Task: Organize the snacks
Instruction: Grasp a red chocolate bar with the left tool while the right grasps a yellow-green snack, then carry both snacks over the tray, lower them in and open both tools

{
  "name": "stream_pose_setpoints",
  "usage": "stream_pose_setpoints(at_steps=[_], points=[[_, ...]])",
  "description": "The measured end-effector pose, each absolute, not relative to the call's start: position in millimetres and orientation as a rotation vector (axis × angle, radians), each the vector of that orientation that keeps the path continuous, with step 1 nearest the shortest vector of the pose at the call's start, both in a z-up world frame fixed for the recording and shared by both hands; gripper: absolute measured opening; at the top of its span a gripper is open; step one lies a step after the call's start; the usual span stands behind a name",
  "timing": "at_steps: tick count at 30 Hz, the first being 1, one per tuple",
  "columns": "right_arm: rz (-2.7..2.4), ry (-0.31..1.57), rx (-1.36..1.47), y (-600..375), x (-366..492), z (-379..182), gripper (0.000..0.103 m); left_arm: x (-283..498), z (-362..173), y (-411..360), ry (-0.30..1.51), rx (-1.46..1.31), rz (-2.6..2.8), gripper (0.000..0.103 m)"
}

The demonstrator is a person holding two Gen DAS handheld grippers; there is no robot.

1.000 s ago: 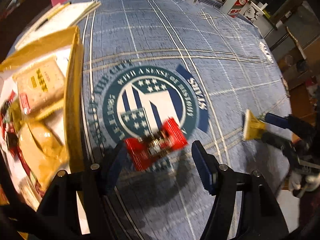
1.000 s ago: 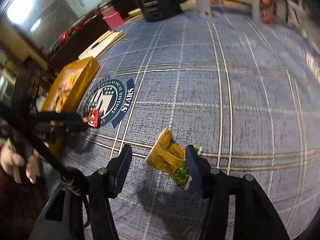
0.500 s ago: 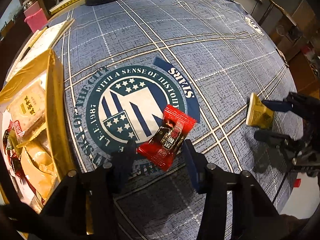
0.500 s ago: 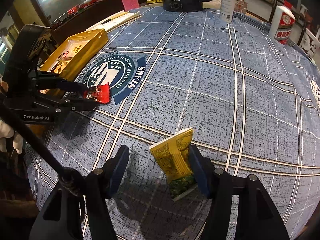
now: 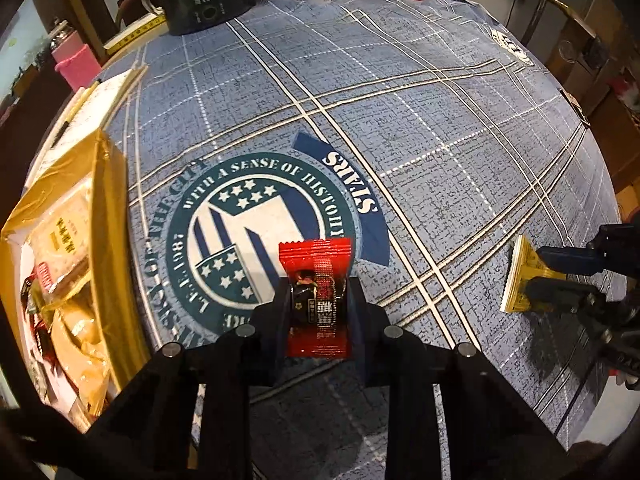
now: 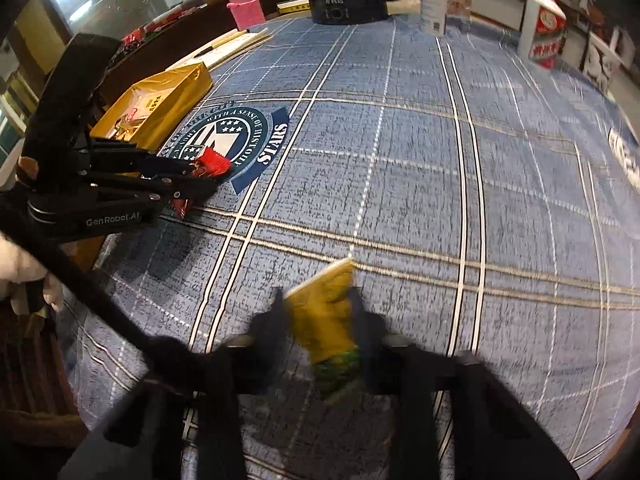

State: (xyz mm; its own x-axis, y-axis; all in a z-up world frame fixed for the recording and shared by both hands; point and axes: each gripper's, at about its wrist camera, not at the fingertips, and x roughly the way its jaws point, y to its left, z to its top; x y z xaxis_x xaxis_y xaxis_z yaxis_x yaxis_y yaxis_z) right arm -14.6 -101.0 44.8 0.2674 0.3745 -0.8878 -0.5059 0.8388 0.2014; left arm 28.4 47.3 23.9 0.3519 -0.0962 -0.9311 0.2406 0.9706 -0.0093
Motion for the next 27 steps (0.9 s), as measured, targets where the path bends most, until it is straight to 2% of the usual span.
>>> stream_pose_setpoints(at_steps=[3,8,10,11,12,16,23,24,27], points=[[0.597,1.163,-0.067,-110,-13,46,0.016,20,34,57,1.171,0.072,-0.217,0.028],[0.605,1.14,-0.032,-117,-17,51,0.016,6,53,71,1.133,-0.017,-0.224,0.028],[0.619,1.113,-0.092,-113,-25,53,0.027,0,61,75,1.119,-0.06,-0.233,0.028],[0.623,1.115,-0.123,-110,-27,52,0.043,-3,64,76,1.115,-0.072,-0.235,0.028],[0.627,1.119,-0.156,-107,-28,50,0.049,-7,67,78,1.108,-0.086,-0.234,0.028],[0.632,1.113,-0.272,-98,-35,45,0.049,-19,76,88,1.087,-0.135,-0.223,0.028],[0.571,1.142,-0.272,-101,-26,36,0.048,-42,86,124,1.046,-0.234,-0.161,0.028],[0.566,1.146,-0.251,-102,-24,37,0.037,-46,87,130,1.043,-0.249,-0.152,0.028],[0.555,1.168,-0.198,-104,-21,41,0.034,-57,88,154,1.031,-0.288,-0.108,0.028]])
